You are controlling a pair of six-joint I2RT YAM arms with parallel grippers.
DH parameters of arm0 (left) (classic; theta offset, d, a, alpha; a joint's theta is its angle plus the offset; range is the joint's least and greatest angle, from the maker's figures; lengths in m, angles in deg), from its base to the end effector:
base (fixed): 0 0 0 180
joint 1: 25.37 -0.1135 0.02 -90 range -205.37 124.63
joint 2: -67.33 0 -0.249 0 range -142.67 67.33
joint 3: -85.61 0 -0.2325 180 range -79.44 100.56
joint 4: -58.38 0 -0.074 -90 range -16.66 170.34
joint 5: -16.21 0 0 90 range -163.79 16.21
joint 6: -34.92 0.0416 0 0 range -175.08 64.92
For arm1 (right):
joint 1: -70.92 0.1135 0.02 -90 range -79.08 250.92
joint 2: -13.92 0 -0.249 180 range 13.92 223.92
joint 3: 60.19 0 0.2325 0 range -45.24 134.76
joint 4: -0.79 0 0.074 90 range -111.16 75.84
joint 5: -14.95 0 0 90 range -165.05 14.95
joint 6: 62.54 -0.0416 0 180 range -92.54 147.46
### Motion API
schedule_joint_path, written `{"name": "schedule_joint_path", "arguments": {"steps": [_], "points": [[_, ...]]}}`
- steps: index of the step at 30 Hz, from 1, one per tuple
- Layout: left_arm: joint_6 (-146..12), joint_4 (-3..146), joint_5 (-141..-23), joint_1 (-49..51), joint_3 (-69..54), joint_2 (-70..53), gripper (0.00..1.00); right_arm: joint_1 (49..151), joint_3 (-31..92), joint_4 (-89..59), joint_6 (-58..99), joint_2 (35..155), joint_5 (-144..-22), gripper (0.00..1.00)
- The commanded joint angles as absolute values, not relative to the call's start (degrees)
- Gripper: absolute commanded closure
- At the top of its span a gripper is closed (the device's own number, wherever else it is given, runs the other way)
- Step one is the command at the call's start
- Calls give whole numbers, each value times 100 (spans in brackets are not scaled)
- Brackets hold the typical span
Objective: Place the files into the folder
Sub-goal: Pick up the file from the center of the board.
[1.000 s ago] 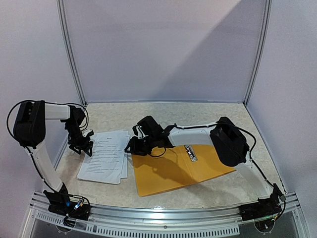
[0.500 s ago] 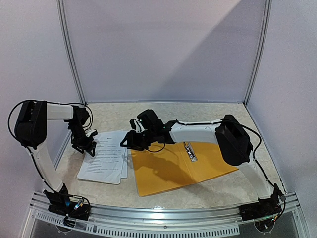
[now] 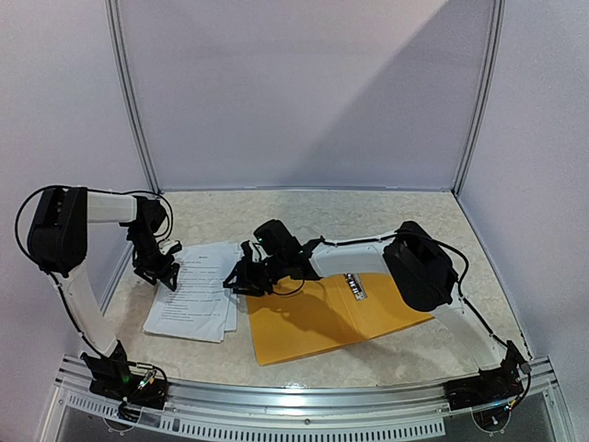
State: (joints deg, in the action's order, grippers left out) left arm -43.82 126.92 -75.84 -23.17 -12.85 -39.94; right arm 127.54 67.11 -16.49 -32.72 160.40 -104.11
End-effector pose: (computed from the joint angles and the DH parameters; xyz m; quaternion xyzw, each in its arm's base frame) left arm 0.2945 -0.0128 0.1351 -0.1164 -0.9923 0.0208 0.0357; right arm 0.2780 0.4587 0.1090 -0.0861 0.8674 0.4887 0.0377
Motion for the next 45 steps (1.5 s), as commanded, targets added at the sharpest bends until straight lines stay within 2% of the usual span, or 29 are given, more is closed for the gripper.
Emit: {"name": "schedule_joint_path", "arguments": {"steps": [1, 6, 22, 35, 37, 39, 40, 45], "points": [[-4240, 12313, -8209, -2135, -1484, -4364, 26, 12788, 6895, -1468, -3535, 16351, -10619, 64], [-4243, 12326, -8213, -2126, -1475, -4368, 26, 12793, 7272, -1316, -3772, 16708, -10964, 64], [-4241, 12314, -8245, -2115, -1481, -4361, 26, 12829, 7517, -288, -4177, 16785, -10925, 70], [-4226, 12303, -8267, -2117, -1484, -4368, 25, 12892, 8292, -1178, -3941, 17406, -10504, 71], [-4224, 12305, -8267, -2116, -1483, -4366, 25, 12893, 8355, -1143, -3926, 17423, -10542, 79], [-4227, 12301, -8271, -2115, -1484, -4361, 25, 12908, 8430, -1123, -3913, 17455, -10623, 97], [-4225, 12300, -8268, -2116, -1484, -4359, 25, 12912, 8439, -1144, -3882, 17442, -10652, 100], [-4171, 12373, -8271, -2123, -1423, -4348, 25, 12903, 8442, -1607, -3369, 17163, -10643, 100]]}}
